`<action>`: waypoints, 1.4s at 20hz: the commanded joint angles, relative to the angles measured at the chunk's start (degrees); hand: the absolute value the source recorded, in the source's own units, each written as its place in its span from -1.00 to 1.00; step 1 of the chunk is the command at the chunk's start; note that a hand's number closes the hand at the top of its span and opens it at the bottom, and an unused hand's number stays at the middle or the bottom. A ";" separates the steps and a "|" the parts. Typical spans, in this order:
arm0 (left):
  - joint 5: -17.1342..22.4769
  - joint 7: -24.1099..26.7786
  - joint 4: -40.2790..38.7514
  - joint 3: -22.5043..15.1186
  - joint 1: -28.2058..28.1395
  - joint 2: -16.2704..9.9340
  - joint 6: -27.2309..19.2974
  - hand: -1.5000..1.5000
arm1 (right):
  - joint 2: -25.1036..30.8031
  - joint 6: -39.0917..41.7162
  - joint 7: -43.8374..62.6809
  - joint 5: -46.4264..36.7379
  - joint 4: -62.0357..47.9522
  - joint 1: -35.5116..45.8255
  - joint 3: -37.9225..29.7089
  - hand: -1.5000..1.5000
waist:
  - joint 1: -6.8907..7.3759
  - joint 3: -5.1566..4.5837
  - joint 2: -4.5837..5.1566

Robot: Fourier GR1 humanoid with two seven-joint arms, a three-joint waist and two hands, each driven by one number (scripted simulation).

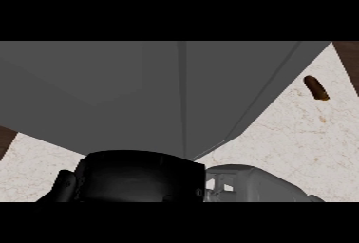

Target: Pick up the bottled water, place it into the cabinet and close the cabinet

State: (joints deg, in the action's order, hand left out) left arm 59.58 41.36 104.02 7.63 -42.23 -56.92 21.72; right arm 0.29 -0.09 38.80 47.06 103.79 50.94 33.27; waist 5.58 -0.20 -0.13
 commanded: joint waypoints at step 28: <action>-2.86 -9.98 -1.16 13.50 -3.16 13.15 9.75 -1.00 | 3.66 18.69 -18.02 -4.84 -38.94 7.83 -19.87 1.00 | -4.69 0.18 0.30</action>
State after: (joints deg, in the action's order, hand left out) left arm 56.61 32.44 104.03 20.86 -47.97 -44.20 30.76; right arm 3.19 20.49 23.98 45.27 68.59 55.03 17.51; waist 1.56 -0.28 -0.46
